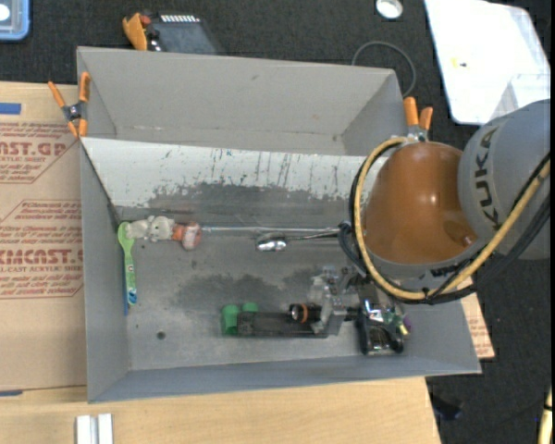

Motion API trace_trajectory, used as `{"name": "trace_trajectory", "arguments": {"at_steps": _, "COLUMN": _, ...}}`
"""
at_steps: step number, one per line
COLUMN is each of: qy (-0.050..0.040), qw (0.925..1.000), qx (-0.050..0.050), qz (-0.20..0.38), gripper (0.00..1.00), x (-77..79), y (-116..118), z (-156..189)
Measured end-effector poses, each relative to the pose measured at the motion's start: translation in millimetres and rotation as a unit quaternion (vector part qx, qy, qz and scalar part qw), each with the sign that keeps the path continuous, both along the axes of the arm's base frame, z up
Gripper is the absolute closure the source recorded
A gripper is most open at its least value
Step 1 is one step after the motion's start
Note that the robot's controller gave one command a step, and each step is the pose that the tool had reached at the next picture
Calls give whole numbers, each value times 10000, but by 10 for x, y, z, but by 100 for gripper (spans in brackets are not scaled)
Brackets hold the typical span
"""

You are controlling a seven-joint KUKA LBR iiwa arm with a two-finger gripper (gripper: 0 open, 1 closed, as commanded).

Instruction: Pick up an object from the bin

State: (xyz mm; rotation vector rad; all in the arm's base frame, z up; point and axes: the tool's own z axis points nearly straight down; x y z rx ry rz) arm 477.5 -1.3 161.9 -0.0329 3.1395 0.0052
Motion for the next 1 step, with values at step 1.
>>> {"name": "trace_trajectory", "arguments": {"at_steps": 1, "qy": -27, "qw": 10000, "qx": -1, "qz": 1, "gripper": 100, "x": 12, "y": 2, "z": 186}}
